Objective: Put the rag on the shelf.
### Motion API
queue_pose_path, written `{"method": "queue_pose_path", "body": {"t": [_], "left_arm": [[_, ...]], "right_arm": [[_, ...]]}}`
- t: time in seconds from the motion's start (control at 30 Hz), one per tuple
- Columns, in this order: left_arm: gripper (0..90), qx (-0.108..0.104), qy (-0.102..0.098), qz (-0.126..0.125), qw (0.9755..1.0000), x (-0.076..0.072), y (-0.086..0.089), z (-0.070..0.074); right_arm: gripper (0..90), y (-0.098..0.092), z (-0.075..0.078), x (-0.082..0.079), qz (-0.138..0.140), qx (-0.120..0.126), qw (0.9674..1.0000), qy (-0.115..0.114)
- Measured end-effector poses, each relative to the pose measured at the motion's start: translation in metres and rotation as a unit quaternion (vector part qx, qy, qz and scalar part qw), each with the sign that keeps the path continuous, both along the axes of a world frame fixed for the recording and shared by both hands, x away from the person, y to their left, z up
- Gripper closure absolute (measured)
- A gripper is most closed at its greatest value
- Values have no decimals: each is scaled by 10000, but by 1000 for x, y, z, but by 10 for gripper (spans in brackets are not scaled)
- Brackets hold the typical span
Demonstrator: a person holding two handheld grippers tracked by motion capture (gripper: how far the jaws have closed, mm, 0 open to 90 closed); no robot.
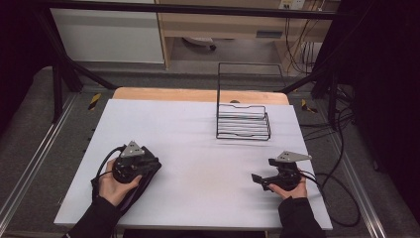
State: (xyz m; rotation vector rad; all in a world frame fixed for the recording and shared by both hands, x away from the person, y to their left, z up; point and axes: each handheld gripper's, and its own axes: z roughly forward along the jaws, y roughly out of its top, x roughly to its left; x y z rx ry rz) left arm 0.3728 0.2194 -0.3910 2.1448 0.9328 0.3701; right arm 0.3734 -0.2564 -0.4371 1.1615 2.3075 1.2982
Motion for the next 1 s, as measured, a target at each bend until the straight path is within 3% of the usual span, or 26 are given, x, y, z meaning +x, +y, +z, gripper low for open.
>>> {"method": "queue_pose_path", "body": {"t": [0.4, 0.57, 0.87, 1.0], "left_arm": [[812, 69, -9, -351, 9994, 6, -50, 14], [812, 208, 28, -577, 9981, 8, -75, 14], [808, 354, 292, -828, 9955, 11, -104, -2], [772, 218, 544, -882, 9944, 15, -104, -17]], "right_arm": [[29, 0, 0, 0, -8, 18, 10000, -34], [32, 0, 1, 0, -32, 38, 10000, -36], [40, 1, 1, 0, -55, 43, 10000, -57], [51, 2, 1, 0, -64, 67, 9999, -56]]}}
